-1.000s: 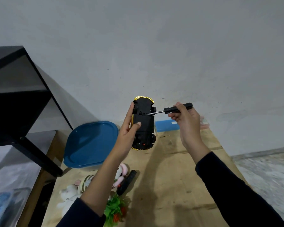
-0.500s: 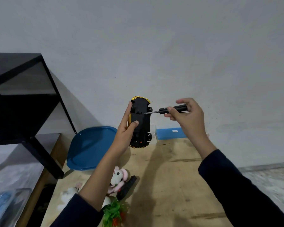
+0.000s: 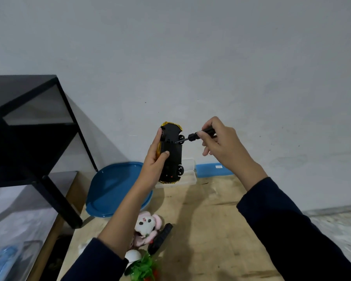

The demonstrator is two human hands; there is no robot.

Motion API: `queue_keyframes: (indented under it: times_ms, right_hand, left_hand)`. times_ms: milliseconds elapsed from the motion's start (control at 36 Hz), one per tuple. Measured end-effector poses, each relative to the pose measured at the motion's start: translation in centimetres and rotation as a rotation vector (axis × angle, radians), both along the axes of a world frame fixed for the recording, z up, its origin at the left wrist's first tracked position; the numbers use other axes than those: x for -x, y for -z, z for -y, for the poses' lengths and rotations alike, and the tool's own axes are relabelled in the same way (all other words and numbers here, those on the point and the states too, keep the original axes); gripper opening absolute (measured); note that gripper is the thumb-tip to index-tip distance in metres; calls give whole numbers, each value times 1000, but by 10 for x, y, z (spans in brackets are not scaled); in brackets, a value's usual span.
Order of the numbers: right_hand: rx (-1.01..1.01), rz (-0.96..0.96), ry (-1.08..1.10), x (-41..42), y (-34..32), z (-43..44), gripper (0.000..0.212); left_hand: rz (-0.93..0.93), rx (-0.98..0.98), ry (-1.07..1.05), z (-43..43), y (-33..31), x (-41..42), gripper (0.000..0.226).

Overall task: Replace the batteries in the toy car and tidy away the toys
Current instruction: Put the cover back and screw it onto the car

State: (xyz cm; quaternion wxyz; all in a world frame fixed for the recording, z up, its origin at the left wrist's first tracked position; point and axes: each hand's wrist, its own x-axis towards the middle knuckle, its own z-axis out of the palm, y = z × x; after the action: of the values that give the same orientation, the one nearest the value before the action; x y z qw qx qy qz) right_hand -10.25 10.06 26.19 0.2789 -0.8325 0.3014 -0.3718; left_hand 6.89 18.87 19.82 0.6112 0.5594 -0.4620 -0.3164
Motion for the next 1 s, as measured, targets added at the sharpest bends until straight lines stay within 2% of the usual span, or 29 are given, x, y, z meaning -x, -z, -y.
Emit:
queue_keyframes:
  times_ms: [56,139,194,306,417,556,889,1000]
  right_hand:
    - [9,19,37,-4,1,1,19]
    - [-74,52,32,-6,4,5,7]
    - [-122,68,41,-7,8,4,7]
    - [-160,140,62,-9,10,-1,19]
    - [-184,127,13,-11,7,1,14]
    - [-261,229,96,-13,1,2,18]
    - [-246,165,120,-6,11,0,18]
    - [-313,194,144,-6,11,-2,29]
  left_hand:
    - [-3,-3,13,1,2,-1,63]
    - [-29,-10,25,1,4,-2,63]
    - [-37,-13,23,1,5,-2,63]
    - [-47,-16,28,2,5,-2,63]
    - [-33,-15,29,4,6,-5,63]
    - [-5,-13,41,8,6,-7,62]
    - [-25,4,29,11,9,-7,63]
    - [-42,5,33,9,10,-8,63]
